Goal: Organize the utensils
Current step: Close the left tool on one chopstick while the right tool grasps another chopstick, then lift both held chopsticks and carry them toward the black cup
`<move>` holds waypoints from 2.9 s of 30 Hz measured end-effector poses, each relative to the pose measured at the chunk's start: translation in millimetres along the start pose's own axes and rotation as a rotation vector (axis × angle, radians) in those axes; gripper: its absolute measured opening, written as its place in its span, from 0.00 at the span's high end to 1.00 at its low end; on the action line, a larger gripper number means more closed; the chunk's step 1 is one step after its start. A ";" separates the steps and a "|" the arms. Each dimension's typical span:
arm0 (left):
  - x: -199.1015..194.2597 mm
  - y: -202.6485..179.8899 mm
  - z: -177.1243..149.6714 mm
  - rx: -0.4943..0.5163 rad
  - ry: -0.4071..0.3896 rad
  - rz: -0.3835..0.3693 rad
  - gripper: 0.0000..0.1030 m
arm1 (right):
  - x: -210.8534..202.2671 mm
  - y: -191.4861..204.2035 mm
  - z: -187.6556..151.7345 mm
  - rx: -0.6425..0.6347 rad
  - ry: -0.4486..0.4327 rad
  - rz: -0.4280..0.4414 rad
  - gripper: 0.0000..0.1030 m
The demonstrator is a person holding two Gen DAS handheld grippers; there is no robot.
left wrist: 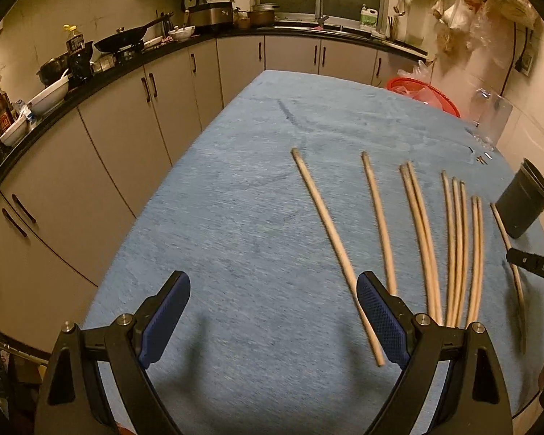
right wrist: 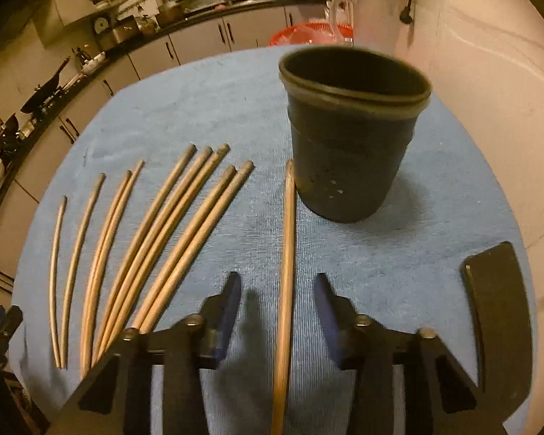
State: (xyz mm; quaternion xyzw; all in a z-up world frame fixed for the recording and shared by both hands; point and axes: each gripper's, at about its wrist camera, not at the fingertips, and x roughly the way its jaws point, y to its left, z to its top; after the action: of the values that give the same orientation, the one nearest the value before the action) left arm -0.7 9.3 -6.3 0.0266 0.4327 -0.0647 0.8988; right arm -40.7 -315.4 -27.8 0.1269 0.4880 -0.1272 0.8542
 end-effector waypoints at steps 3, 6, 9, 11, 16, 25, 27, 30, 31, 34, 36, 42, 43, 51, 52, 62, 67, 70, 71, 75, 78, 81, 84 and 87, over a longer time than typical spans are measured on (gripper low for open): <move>6.1 7.9 8.6 -0.009 0.021 -0.012 0.10 | 7.7 -0.4 2.1 -0.011 0.011 -0.016 0.76; 12.7 13.6 19.0 -0.019 0.048 -0.031 0.10 | 5.9 5.9 3.2 -0.051 0.040 0.005 0.84; 17.2 15.9 28.4 -0.025 0.063 -0.045 0.10 | 2.3 15.6 -0.3 -0.104 0.064 0.041 0.84; 20.0 15.5 34.5 -0.020 0.077 -0.064 0.11 | 0.7 19.3 -5.6 -0.125 0.088 0.093 0.84; 36.7 13.2 56.3 -0.022 0.150 -0.134 0.14 | -7.0 22.5 -5.2 -0.137 0.097 0.107 0.82; 85.9 4.1 103.3 -0.057 0.300 -0.196 0.35 | -0.8 15.6 17.5 -0.090 0.069 0.089 0.81; 100.6 -0.3 111.0 -0.074 0.340 -0.159 0.49 | -0.9 13.6 17.9 -0.070 0.071 0.102 0.81; 120.2 -9.5 116.2 -0.042 0.379 -0.105 0.50 | -5.6 10.1 22.3 -0.043 0.070 0.113 0.81; 124.9 -11.0 116.4 -0.046 0.389 -0.095 0.50 | -5.7 10.6 23.2 -0.038 0.068 0.111 0.81; 127.7 -21.4 120.7 -0.006 0.365 -0.041 0.51 | 2.6 12.3 32.6 -0.024 0.076 0.093 0.81; 129.9 -25.1 121.4 0.004 0.371 -0.037 0.54 | 9.6 14.4 37.5 -0.021 0.091 0.089 0.81; 129.1 -36.8 122.4 0.065 0.357 0.012 0.74 | 30.3 33.0 47.8 -0.059 0.099 0.009 0.81; 129.5 -38.2 122.7 0.070 0.359 0.013 0.74 | 34.5 35.2 49.9 -0.060 0.104 0.003 0.81; 139.6 -44.1 133.3 0.110 0.366 0.007 0.75 | 53.4 48.4 72.3 -0.106 0.105 -0.079 0.81; 136.7 -43.2 135.5 0.116 0.367 0.000 0.82 | 55.7 51.7 74.9 -0.126 0.104 -0.081 0.82; 97.7 -35.3 130.8 0.090 0.283 -0.101 0.93 | 18.3 53.7 79.3 -0.107 -0.009 0.035 0.93; 46.2 -32.8 134.6 0.081 0.172 -0.162 0.93 | -26.3 55.2 72.7 -0.105 -0.130 0.141 0.93; 23.2 -31.4 137.2 0.085 0.121 -0.183 0.93 | -49.3 56.4 66.2 -0.113 -0.192 0.163 0.93; 11.9 -31.6 135.1 0.088 0.097 -0.189 0.93 | -57.2 56.2 64.8 -0.109 -0.219 0.177 0.93; -11.8 -32.4 138.9 0.093 0.051 -0.212 0.93 | -78.1 56.6 60.3 -0.105 -0.286 0.204 0.93; -29.3 -32.5 137.2 0.100 0.013 -0.216 0.93 | -89.5 56.4 56.5 -0.103 -0.327 0.211 0.93; -40.9 -32.4 136.0 0.107 -0.008 -0.226 0.93 | -98.6 57.5 51.3 -0.104 -0.357 0.229 0.93; -51.9 -35.5 134.8 0.114 -0.030 -0.229 0.93 | -106.2 57.7 48.7 -0.106 -0.379 0.238 0.93; -58.8 -38.2 133.9 0.120 -0.046 -0.230 0.93 | -110.2 57.4 47.3 -0.107 -0.401 0.239 0.93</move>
State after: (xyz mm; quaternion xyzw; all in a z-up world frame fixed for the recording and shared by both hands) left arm 61.4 -37.0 123.5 0.0291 0.4074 -0.1935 0.8920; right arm -37.4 -267.5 96.2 0.1104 0.2964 -0.0216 0.9484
